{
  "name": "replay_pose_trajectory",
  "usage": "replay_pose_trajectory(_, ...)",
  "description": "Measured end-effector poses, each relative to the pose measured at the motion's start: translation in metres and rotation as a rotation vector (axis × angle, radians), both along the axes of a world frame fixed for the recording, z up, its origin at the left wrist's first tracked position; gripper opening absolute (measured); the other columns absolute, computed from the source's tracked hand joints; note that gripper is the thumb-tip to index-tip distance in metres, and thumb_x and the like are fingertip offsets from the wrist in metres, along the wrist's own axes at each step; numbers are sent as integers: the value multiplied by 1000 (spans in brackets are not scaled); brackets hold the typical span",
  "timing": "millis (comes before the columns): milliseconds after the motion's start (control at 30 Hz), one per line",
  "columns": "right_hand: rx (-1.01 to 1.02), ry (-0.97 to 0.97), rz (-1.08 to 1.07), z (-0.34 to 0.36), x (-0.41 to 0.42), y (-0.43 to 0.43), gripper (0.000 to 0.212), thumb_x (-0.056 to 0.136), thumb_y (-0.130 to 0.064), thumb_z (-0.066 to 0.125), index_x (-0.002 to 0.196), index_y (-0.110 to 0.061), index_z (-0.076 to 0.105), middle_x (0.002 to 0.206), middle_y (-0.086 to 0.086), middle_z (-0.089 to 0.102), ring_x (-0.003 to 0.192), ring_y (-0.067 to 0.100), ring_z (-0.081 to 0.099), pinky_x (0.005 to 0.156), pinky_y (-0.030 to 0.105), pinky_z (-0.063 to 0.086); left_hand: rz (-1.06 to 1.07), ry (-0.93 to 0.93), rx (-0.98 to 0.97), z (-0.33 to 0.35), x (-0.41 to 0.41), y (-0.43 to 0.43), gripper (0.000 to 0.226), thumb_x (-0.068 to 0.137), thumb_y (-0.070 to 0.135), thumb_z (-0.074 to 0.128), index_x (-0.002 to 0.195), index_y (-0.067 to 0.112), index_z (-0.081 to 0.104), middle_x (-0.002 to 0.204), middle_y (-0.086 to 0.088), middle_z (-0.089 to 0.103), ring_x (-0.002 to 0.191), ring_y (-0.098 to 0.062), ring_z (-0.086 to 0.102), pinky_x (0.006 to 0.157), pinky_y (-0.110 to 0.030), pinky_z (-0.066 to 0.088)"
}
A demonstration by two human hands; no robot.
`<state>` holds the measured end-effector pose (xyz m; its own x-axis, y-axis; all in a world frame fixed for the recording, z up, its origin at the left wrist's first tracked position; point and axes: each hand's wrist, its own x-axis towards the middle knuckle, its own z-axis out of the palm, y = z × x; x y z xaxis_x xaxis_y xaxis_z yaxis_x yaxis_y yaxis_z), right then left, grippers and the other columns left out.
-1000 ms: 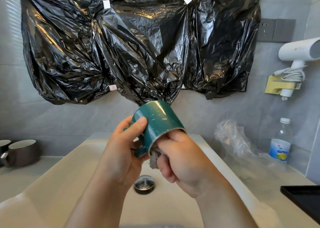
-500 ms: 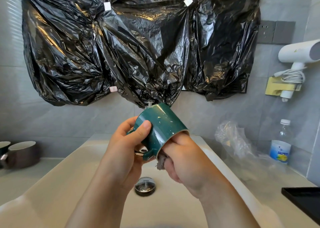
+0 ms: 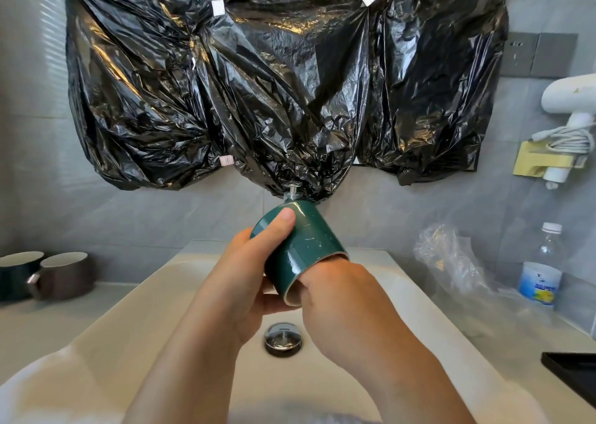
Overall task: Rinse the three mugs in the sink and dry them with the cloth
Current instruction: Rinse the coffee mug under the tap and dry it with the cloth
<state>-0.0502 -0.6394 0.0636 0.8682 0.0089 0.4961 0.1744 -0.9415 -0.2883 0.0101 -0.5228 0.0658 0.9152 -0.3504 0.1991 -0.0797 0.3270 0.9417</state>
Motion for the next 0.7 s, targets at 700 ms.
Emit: replay_pose_trajectory(700, 380, -81, 82, -9, 4, -3, 26, 96, -17, 49, 111, -34, 60, 84, -2, 64, 72, 14, 61, 62, 30, 52, 11, -39, -275, -6, 1, -16, 86, 53, 45, 80, 129, 10, 60, 108, -15, 75, 90, -30, 73, 62, -36, 54)
